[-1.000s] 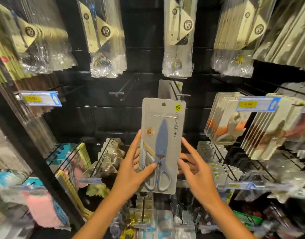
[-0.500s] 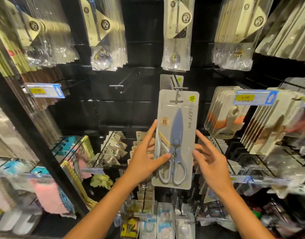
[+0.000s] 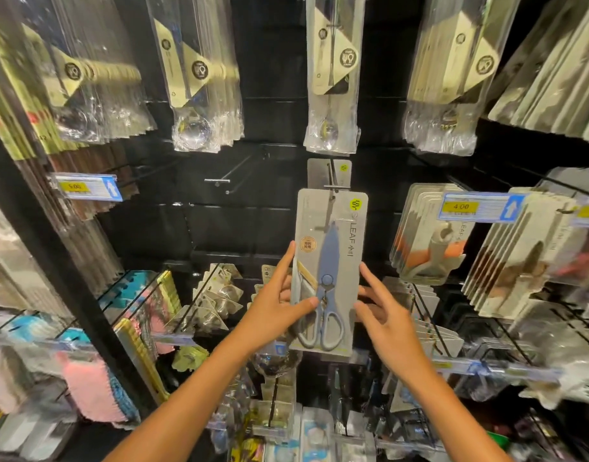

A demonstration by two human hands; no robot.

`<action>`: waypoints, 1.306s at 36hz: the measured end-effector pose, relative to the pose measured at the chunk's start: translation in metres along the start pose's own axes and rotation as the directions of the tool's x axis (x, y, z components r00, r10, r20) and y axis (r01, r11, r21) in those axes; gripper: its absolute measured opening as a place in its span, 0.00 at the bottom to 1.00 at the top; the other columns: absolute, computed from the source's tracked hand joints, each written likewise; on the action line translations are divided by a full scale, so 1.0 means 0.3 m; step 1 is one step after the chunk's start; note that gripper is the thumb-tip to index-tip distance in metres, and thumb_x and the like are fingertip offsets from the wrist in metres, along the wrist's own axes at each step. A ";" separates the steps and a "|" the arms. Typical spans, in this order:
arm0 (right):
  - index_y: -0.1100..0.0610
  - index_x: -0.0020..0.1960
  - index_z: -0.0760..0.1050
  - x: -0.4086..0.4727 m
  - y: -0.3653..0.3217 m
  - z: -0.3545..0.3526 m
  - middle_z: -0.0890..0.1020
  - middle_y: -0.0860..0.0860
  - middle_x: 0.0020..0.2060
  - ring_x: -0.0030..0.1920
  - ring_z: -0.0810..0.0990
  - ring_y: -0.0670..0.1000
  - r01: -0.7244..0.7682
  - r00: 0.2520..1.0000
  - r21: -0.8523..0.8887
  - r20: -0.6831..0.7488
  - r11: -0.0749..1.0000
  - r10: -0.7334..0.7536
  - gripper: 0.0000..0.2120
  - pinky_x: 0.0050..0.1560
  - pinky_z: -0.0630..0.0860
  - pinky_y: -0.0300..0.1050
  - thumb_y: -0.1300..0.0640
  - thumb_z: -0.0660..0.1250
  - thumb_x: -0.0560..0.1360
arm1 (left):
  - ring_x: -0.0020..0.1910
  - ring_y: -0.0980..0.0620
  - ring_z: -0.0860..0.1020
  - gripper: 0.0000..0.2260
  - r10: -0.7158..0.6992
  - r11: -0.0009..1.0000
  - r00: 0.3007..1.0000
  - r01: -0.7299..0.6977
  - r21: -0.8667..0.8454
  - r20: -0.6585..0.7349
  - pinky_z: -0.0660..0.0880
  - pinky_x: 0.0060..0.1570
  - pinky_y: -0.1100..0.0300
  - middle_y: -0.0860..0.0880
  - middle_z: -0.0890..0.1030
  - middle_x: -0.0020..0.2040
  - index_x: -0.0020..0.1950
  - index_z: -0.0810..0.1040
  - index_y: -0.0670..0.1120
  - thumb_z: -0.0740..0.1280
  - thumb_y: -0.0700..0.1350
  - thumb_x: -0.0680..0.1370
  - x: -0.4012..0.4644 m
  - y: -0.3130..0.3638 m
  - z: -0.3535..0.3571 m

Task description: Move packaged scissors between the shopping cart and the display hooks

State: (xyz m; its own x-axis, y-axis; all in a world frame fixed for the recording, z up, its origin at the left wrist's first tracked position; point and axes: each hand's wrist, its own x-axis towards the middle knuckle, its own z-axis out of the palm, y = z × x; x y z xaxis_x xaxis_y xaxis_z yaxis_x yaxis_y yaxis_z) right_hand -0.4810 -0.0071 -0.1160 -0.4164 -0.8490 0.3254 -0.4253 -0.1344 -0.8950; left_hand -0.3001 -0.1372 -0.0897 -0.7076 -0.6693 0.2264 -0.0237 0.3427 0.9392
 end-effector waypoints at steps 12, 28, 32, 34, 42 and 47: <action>0.36 0.80 0.40 0.204 0.082 0.043 0.66 0.43 0.76 0.73 0.70 0.43 -0.012 0.991 -0.090 0.130 0.996 0.024 0.44 0.73 0.71 0.51 0.58 0.67 0.81 | 0.76 0.63 0.65 0.47 -0.050 0.996 0.999 0.049 0.076 0.018 0.67 0.74 0.55 0.62 0.60 0.80 0.80 0.37 0.65 0.71 0.45 0.79 0.152 -0.069 0.025; 0.46 0.82 0.42 0.538 0.095 0.066 0.62 0.50 0.79 0.74 0.69 0.52 -0.145 0.986 -0.233 0.041 0.962 0.159 0.46 0.71 0.69 0.46 0.61 0.70 0.78 | 0.76 0.52 0.64 0.47 -0.081 0.991 0.995 0.074 0.109 0.062 0.65 0.68 0.62 0.49 0.59 0.81 0.82 0.42 0.56 0.74 0.43 0.77 0.560 -0.129 -0.072; 0.50 0.82 0.44 0.584 0.094 0.063 0.64 0.52 0.78 0.75 0.68 0.53 -0.181 0.980 -0.218 0.039 0.959 0.194 0.45 0.68 0.68 0.43 0.61 0.71 0.77 | 0.77 0.54 0.62 0.47 -0.069 0.989 0.996 0.062 0.131 0.048 0.64 0.67 0.65 0.51 0.59 0.81 0.82 0.42 0.55 0.73 0.41 0.77 0.604 -0.151 -0.085; 0.50 0.82 0.46 0.592 0.087 0.060 0.67 0.52 0.76 0.73 0.69 0.52 -0.191 0.978 -0.204 0.042 0.960 0.204 0.44 0.64 0.70 0.41 0.61 0.71 0.77 | 0.78 0.52 0.62 0.48 -0.067 0.989 0.997 0.061 0.131 0.039 0.65 0.72 0.60 0.50 0.59 0.81 0.83 0.42 0.55 0.74 0.43 0.77 0.608 -0.163 -0.088; 0.49 0.81 0.52 0.546 0.145 0.058 0.63 0.52 0.77 0.76 0.64 0.53 -0.218 0.975 -0.260 -0.007 0.941 0.224 0.40 0.74 0.68 0.55 0.56 0.72 0.77 | 0.79 0.46 0.61 0.44 -0.084 0.957 0.995 0.094 0.275 -0.049 0.62 0.76 0.49 0.46 0.59 0.81 0.83 0.44 0.55 0.72 0.44 0.79 0.551 -0.216 -0.108; 0.48 0.78 0.61 0.465 0.142 0.063 0.66 0.48 0.76 0.76 0.65 0.50 -0.105 0.980 -0.358 0.121 0.928 0.158 0.31 0.75 0.66 0.53 0.54 0.69 0.79 | 0.81 0.51 0.57 0.36 0.020 0.868 1.000 -0.011 0.497 -0.014 0.61 0.78 0.50 0.50 0.56 0.82 0.83 0.50 0.57 0.68 0.50 0.81 0.420 -0.245 -0.173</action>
State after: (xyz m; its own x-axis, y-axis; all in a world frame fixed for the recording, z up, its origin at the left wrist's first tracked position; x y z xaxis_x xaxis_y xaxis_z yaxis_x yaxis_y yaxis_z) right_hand -0.5421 -0.1407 -0.1145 -0.3782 -0.9149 0.1410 -0.6383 0.1474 -0.7555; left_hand -0.3508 -0.2808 -0.1167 -0.6977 -0.6716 0.2492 -0.3640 0.6320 0.6841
